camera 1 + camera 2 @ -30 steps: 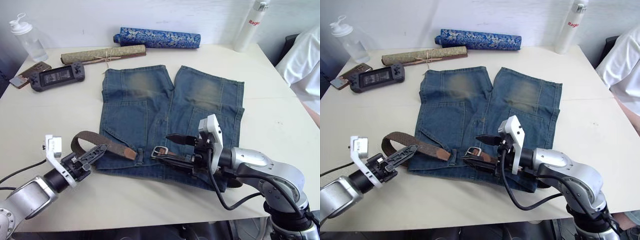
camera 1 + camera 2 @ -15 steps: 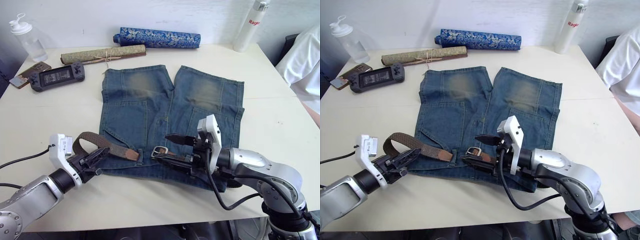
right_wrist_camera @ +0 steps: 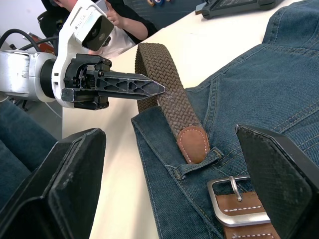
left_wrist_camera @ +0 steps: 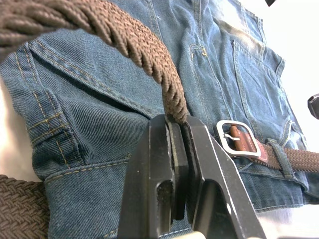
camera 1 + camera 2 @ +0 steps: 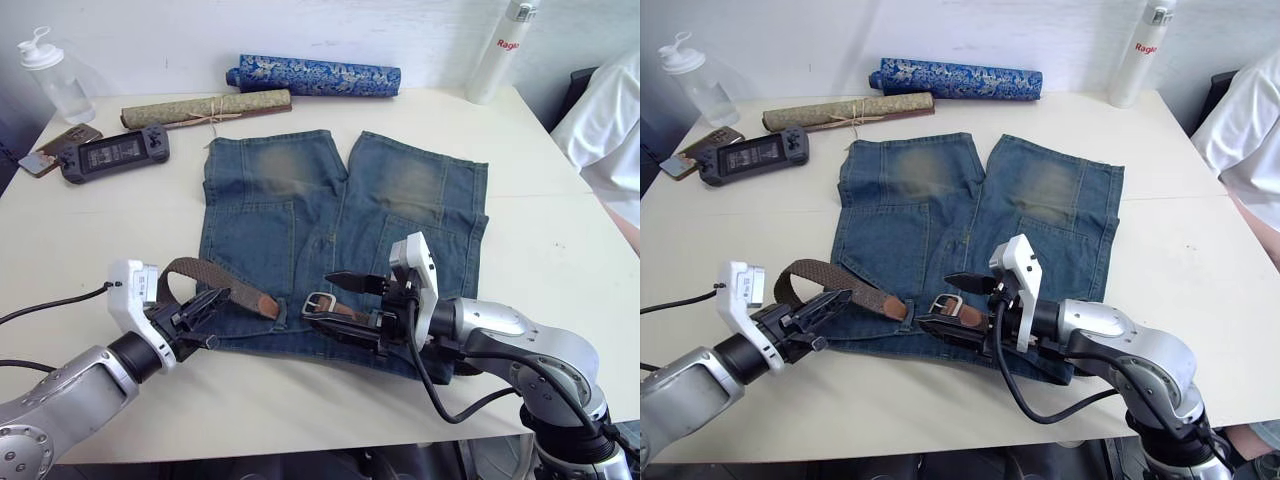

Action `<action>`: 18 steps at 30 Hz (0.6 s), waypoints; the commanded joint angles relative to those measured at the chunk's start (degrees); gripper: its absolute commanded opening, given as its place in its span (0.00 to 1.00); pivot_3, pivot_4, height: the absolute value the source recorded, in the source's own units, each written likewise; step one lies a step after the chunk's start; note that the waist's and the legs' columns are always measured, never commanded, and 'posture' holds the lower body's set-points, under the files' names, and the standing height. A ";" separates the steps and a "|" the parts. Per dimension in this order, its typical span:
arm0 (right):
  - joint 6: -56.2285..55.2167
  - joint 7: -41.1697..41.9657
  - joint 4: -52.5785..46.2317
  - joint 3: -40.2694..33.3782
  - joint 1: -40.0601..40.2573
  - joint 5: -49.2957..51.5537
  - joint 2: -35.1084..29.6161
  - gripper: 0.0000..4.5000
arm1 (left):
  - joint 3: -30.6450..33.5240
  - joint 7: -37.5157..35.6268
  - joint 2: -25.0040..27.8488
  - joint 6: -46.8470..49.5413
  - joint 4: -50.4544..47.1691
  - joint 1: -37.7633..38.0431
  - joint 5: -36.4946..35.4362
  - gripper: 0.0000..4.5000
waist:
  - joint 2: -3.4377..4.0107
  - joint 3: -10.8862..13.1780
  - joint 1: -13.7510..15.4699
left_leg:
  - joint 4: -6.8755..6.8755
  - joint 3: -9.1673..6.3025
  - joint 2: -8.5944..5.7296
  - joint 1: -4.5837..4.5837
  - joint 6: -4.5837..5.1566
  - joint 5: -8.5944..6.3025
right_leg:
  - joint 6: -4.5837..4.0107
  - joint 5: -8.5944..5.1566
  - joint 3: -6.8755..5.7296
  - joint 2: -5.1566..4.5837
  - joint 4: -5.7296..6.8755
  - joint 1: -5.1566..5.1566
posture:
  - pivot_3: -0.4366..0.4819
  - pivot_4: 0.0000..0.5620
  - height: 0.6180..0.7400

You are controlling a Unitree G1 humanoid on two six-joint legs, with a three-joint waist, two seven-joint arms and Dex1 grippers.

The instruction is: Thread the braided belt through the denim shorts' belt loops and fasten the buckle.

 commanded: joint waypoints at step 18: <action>-1.23 0.12 -1.92 -0.51 0.67 1.01 0.38 0.98 | -1.74 2.01 0.52 -2.74 -3.13 3.59 -3.08 0.00 | 0.00 0.00 0.06 | 0.00 0.00 0.00 0.00 0.00 0.00 | 0.00 0.00 0.00 0.00 0.00 0.00 | 0.48 0.27 0.22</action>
